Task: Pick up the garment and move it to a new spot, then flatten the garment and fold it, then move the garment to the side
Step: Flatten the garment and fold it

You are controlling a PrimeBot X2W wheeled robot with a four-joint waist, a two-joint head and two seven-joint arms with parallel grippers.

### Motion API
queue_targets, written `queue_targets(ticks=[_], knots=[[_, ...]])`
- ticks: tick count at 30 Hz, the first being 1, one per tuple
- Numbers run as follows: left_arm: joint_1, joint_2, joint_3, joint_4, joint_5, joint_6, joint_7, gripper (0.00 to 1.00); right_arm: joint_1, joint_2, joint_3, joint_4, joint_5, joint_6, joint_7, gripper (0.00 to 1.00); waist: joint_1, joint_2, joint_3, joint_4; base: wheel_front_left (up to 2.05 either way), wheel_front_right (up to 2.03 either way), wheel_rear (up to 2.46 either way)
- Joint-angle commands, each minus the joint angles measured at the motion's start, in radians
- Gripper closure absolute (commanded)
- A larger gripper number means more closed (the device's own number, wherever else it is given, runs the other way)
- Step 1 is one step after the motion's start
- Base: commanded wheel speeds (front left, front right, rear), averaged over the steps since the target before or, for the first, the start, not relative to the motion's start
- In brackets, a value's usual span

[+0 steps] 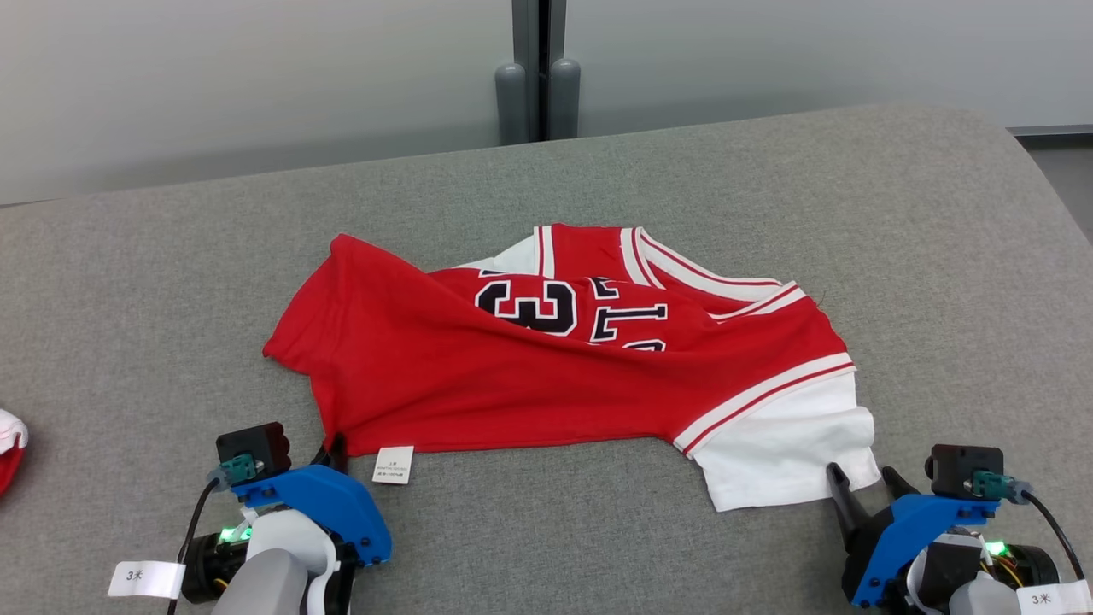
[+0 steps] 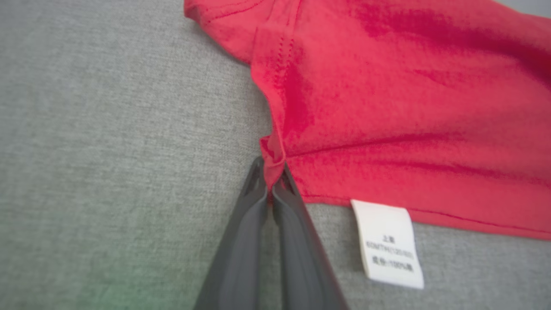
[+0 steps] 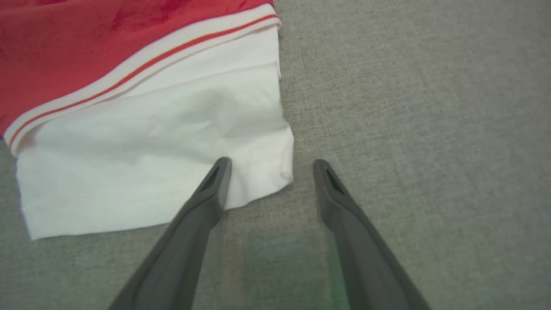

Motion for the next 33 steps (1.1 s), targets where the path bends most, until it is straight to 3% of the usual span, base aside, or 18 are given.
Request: queue_targets(ticks=[1,2,3,5,13,18,23,28,33], knots=[[0.01,-0.014,-0.011,0.034,-0.006,-0.008,0.013,1.0,-0.012,0.002,0.011,0.03,-0.006,0.0,0.0,0.0,-0.0001,0.0,0.002,0.003,0.0,0.0,0.0],[0.007,-0.015,-0.012,0.042,-0.008,-0.012,0.011,1.0,-0.021,0.003,0.016,0.042,-0.005,0.0,-0.002,0.0,-0.0001,0.0,0.003,0.004,0.0,0.0,0.0],[0.002,-0.016,-0.014,0.049,-0.009,-0.015,0.01,1.0,-0.029,0.003,0.023,0.052,-0.002,0.0,-0.004,0.25,-0.0001,0.0,0.003,0.005,0.0,0.0,0.0],[-0.002,-0.02,-0.016,0.06,-0.012,-0.024,0.0,1.0,-0.045,0.006,0.041,0.07,0.022,0.001,-0.016,1.0,-0.0001,0.0,0.003,0.007,0.0,0.0,0.0],[0.003,-0.036,0.005,0.015,-0.064,-0.084,-0.091,1.0,-0.066,0.0,0.024,0.005,0.09,0.0,-0.095,1.0,-0.0001,0.0,-0.027,0.023,0.0,0.0,0.0],[0.035,-0.046,0.033,-0.128,-0.155,-0.137,-0.129,1.0,-0.027,0.0,0.012,-0.172,0.188,0.0,-0.102,1.0,-0.0001,0.0,-0.051,0.029,0.0,0.0,0.0],[0.075,-0.047,0.058,-0.37,-0.256,-0.159,-0.091,1.0,0.026,0.0,-0.015,-0.407,0.224,0.0,-0.062,1.0,-0.0001,0.0,-0.069,0.041,0.0,0.0,0.0],[0.121,0.011,0.079,-0.657,-0.31,-0.139,0.019,1.0,0.071,0.0,-0.055,-0.66,0.184,0.0,0.003,1.0,-0.0001,0.0,-0.073,0.048,0.0,0.0,0.0],[0.147,0.078,0.11,-0.927,-0.345,-0.081,0.141,1.0,0.04,0.0,-0.085,-0.87,0.166,0.0,0.071,1.0,-0.0001,0.0,-0.064,0.043,0.0,0.0,0.0]])
